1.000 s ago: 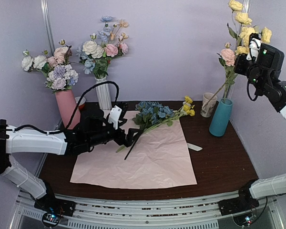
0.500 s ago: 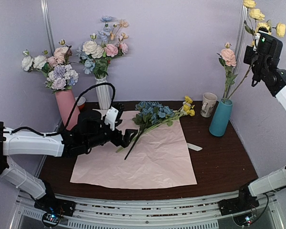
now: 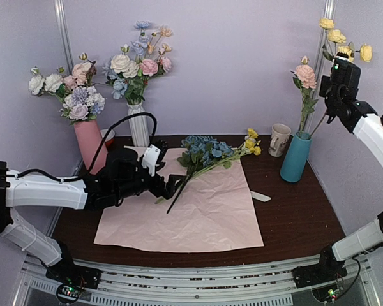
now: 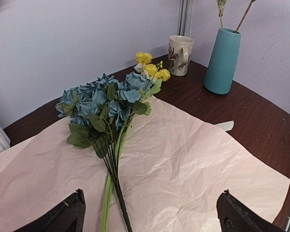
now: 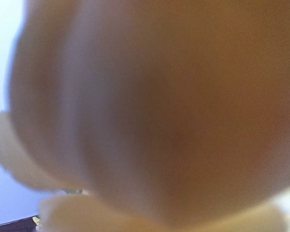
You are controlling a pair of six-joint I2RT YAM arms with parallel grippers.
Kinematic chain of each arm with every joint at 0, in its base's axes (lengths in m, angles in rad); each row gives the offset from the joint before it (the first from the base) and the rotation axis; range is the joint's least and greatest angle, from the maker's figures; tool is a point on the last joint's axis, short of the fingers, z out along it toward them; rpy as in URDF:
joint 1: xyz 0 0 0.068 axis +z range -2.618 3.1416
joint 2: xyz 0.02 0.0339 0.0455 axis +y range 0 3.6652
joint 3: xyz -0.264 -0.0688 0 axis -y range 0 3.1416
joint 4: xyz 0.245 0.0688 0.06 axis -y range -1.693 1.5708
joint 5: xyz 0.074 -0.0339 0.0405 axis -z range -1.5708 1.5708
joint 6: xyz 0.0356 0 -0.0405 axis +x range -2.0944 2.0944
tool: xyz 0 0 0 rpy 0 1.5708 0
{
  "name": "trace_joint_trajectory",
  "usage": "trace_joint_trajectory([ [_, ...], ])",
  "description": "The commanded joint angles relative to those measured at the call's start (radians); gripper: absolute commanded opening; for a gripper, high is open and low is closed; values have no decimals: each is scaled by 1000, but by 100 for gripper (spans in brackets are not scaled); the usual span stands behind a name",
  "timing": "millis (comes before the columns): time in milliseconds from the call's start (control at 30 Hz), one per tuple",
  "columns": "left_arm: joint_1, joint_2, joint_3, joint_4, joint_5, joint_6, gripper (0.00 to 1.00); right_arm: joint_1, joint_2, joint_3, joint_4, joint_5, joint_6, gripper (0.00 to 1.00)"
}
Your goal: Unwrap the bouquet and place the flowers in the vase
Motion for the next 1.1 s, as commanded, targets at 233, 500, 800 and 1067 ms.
trace_joint_trajectory([
  [233,0,56,47,5,27,7,97,-43,11,-258,156,-114,194,0],
  [500,0,56,37,1,19,0,97,-99,78,-280,88,-214,298,40],
  [800,7,138,131,-148,-42,36,97,-112,22,-317,-18,-373,376,91],
  [1067,57,289,293,-323,24,78,91,-112,-38,-326,-135,-498,430,100],
])
